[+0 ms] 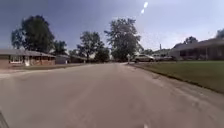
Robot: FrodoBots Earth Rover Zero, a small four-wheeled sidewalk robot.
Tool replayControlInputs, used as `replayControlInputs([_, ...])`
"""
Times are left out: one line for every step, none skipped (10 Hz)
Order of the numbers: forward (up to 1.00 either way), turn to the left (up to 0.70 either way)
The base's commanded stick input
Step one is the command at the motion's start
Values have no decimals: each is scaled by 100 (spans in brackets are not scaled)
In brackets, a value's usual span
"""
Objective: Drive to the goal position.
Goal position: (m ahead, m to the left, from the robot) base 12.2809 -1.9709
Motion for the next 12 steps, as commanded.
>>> replayControlInputs([70, 0])
replayControlInputs([70, 0])
replayControlInputs([70, 0])
replayControlInputs([70, 0])
replayControlInputs([70, 0])
replayControlInputs([70, 0])
replayControlInputs([70, 0])
replayControlInputs([70, 0])
replayControlInputs([70, 0])
replayControlInputs([70, 0])
replayControlInputs([70, 0])
replayControlInputs([70, 0])
